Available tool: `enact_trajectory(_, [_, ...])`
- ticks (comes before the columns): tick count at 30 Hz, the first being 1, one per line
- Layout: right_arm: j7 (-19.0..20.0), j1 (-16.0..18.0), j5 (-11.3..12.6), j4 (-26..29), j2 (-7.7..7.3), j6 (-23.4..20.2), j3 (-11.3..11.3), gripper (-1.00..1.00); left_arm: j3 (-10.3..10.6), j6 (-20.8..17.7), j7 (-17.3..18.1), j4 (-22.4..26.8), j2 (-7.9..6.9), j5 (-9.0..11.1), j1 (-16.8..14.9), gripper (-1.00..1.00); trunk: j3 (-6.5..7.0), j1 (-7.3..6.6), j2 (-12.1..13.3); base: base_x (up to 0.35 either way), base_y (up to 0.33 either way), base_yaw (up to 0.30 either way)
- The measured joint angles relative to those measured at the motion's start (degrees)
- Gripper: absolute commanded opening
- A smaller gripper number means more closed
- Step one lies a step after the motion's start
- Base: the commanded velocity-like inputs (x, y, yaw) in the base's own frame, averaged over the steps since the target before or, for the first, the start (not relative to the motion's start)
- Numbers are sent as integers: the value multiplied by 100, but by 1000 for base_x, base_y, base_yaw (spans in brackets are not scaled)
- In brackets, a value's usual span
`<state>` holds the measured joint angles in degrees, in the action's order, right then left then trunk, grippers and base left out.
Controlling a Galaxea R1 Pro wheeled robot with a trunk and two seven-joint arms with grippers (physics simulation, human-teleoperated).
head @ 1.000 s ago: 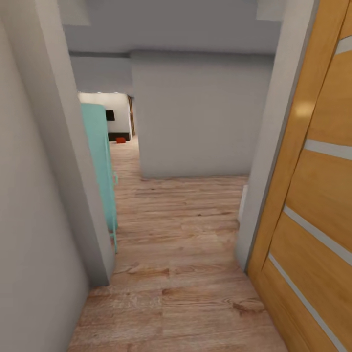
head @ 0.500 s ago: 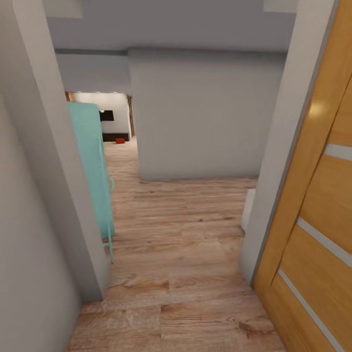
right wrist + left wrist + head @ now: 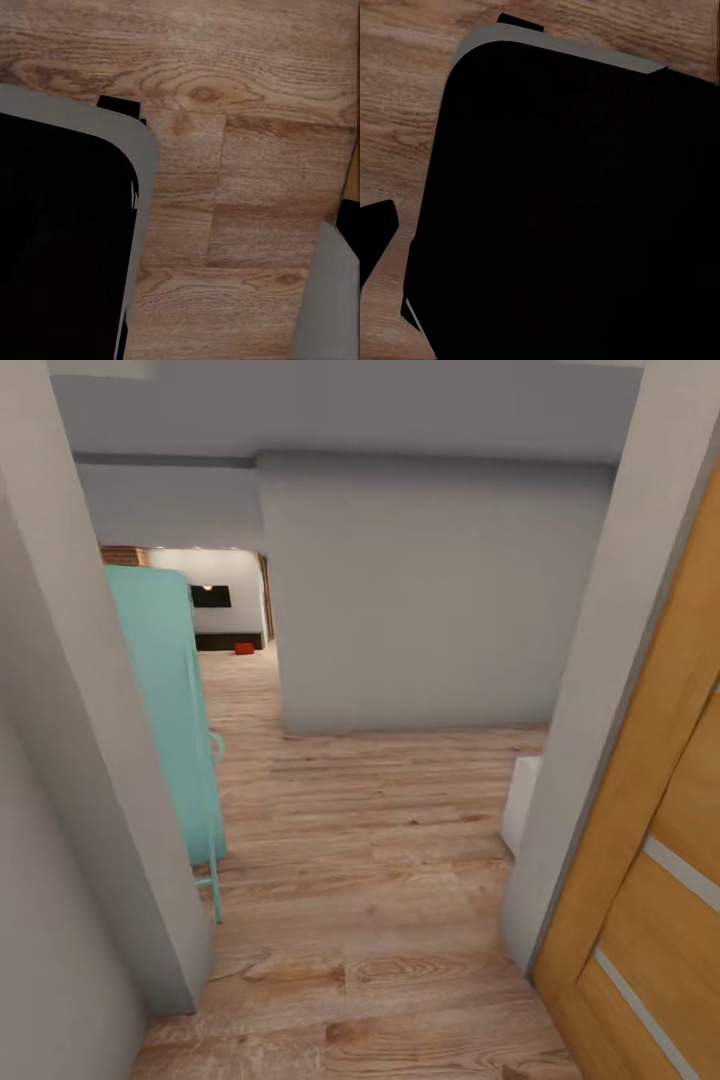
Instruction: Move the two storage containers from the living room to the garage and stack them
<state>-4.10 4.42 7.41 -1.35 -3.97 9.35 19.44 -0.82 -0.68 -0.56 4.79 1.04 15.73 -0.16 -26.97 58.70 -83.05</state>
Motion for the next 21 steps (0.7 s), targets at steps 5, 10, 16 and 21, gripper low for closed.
enact_trajectory(5, [0,0,-22,0,0,0,2,100,-6,26,0,1,4,0,0,100,0,0,0,324,0,0])
enact_trajectory(10, [0,0,-16,0,0,0,2,100,-7,38,0,1,7,1,0,100,0,0,0,324,0,0])
enact_trajectory(16, [0,0,-17,0,0,0,-2,100,-4,44,0,1,9,1,0,100,0,0,0,324,0,0])
enact_trajectory(21, [0,0,-16,0,0,0,-2,100,-2,50,0,2,9,1,0,100,0,0,0,324,0,0])
